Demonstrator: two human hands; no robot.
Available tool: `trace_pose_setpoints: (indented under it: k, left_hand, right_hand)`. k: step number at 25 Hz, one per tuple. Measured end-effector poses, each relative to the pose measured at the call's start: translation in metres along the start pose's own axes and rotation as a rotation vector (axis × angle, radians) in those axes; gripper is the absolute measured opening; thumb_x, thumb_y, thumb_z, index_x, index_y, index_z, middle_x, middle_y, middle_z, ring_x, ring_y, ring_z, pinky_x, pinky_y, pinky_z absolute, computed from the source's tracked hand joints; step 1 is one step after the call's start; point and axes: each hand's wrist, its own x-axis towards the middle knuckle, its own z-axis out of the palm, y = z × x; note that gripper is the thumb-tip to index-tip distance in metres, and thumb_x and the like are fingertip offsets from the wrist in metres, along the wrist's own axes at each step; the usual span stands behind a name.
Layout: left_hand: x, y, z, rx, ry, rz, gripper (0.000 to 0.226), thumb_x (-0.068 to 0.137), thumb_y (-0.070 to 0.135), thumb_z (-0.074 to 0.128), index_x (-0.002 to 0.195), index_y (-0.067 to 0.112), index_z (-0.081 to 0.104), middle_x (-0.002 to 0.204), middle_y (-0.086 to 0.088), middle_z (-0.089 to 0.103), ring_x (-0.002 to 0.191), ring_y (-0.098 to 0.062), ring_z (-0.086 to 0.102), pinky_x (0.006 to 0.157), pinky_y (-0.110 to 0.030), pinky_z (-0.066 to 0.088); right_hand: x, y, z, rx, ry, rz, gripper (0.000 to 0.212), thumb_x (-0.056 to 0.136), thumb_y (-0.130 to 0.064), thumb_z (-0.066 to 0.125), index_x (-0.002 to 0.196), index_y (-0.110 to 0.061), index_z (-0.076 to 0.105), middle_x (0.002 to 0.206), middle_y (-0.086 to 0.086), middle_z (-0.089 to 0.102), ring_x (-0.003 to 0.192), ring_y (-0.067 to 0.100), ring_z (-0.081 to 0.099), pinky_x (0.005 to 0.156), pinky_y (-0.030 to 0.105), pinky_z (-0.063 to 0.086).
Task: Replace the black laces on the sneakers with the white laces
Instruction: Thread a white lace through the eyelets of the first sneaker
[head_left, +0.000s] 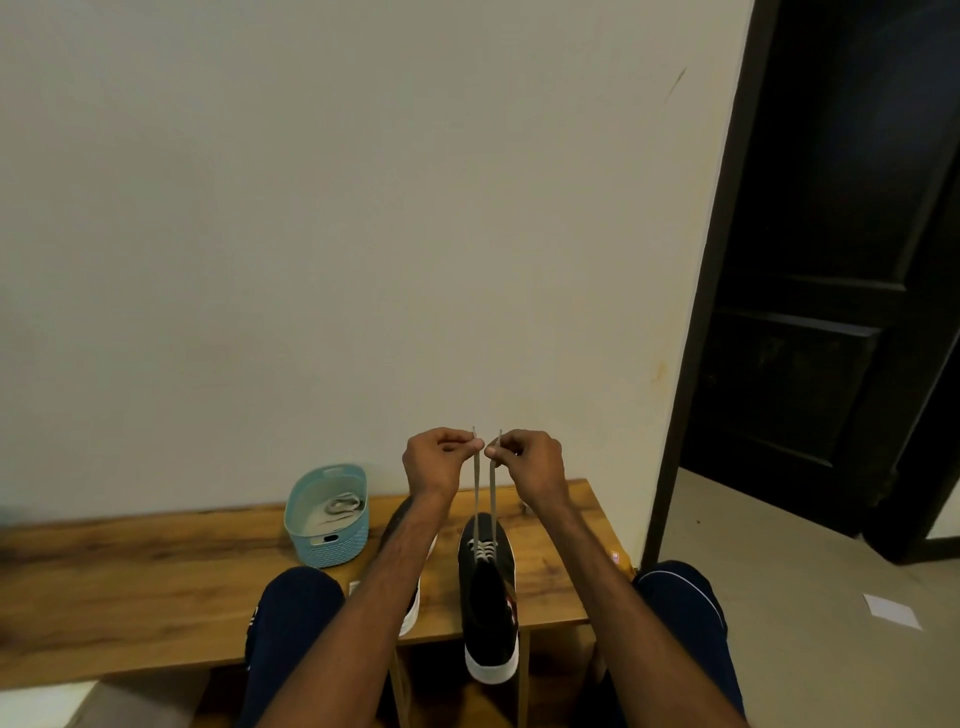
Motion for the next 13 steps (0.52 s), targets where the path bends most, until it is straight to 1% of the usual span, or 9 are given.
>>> trace_pose_setpoints:
  k: [1, 4, 7, 9, 13]
  left_hand:
    - [-0.001, 0.001, 0.002, -0.015, 0.001, -0.007, 0.016, 0.073, 0.013, 0.086, 0.086, 0.011, 0.077, 0.081, 0.0, 0.075, 0.078, -0.011, 0.072, 0.078, -0.026, 0.058]
    - [0.0, -0.002, 0.005, -0.033, -0.018, -0.016, 0.016, 0.075, 0.01, 0.083, 0.091, 0.01, 0.077, 0.084, -0.001, 0.075, 0.082, -0.012, 0.071, 0.082, -0.029, 0.058]
    - [0.0, -0.003, 0.005, -0.044, -0.046, -0.008, 0.016, 0.078, 0.009, 0.081, 0.092, 0.012, 0.077, 0.087, 0.001, 0.076, 0.086, -0.013, 0.071, 0.084, -0.029, 0.058]
    - [0.001, -0.005, 0.005, -0.03, -0.062, 0.009, 0.014, 0.08, 0.01, 0.08, 0.092, 0.014, 0.076, 0.089, 0.002, 0.075, 0.089, -0.014, 0.07, 0.085, -0.03, 0.058]
    - [0.0, -0.011, 0.008, -0.006, -0.082, -0.021, 0.012, 0.087, 0.011, 0.072, 0.098, 0.014, 0.074, 0.095, 0.0, 0.073, 0.095, -0.017, 0.066, 0.089, -0.045, 0.057]
  right_hand:
    - [0.001, 0.001, -0.001, 0.004, -0.002, -0.006, 0.014, 0.087, -0.022, 0.075, 0.093, -0.01, 0.079, 0.085, 0.001, 0.076, 0.076, 0.007, 0.069, 0.077, 0.03, 0.056]
    - [0.004, 0.002, -0.005, -0.026, -0.019, -0.017, 0.016, 0.092, -0.021, 0.069, 0.094, -0.009, 0.08, 0.093, 0.004, 0.077, 0.087, 0.011, 0.069, 0.083, 0.031, 0.055]
    - [0.008, 0.001, -0.004, -0.044, -0.051, -0.016, 0.018, 0.096, -0.019, 0.065, 0.105, -0.011, 0.078, 0.102, 0.006, 0.076, 0.098, 0.016, 0.068, 0.091, 0.033, 0.054]
    - [0.009, -0.001, -0.003, -0.026, -0.039, -0.012, 0.018, 0.094, -0.021, 0.067, 0.106, -0.013, 0.078, 0.102, 0.005, 0.076, 0.097, 0.015, 0.069, 0.09, 0.035, 0.055]
    - [0.007, -0.004, -0.003, 0.037, -0.028, -0.015, 0.017, 0.09, -0.023, 0.072, 0.102, -0.012, 0.078, 0.095, 0.003, 0.076, 0.089, 0.012, 0.069, 0.086, 0.033, 0.057]
